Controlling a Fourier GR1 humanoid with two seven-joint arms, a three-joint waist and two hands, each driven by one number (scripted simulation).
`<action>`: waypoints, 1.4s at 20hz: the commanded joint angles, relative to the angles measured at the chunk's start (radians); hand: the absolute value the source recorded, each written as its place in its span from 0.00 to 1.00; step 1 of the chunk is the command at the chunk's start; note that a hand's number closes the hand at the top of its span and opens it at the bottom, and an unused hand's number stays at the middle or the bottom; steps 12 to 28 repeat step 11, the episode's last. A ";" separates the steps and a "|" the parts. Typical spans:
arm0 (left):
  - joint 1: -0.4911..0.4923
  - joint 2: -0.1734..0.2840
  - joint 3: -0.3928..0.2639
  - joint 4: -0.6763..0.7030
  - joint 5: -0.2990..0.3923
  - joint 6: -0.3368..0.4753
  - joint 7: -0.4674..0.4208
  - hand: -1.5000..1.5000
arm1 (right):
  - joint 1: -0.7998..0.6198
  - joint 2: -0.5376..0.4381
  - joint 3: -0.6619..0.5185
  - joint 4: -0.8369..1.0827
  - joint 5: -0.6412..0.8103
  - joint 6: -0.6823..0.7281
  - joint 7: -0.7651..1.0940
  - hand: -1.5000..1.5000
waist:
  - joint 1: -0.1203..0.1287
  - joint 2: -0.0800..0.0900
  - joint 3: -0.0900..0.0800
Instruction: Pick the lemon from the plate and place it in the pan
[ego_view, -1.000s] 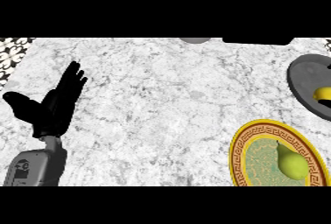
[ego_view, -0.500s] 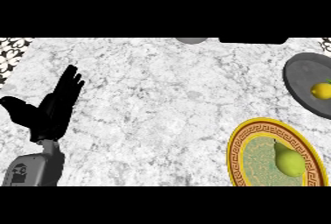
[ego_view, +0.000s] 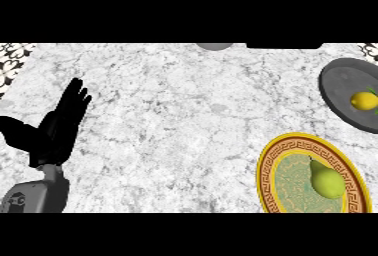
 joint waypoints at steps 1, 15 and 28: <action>0.029 0.003 0.001 -0.027 0.014 -0.012 0.015 0.50 | 0.097 -0.036 -0.016 -0.006 -0.026 0.182 -0.117 0.00 | -0.003 -0.004 0.001; -0.011 0.006 0.005 -0.001 -0.004 0.006 0.013 0.50 | 0.171 -0.024 -0.012 -0.067 -0.058 0.175 -0.127 0.00 | 0.000 -0.003 0.001; -0.011 0.006 0.005 -0.001 -0.004 0.006 0.013 0.50 | 0.171 -0.024 -0.012 -0.067 -0.058 0.175 -0.127 0.00 | 0.000 -0.003 0.001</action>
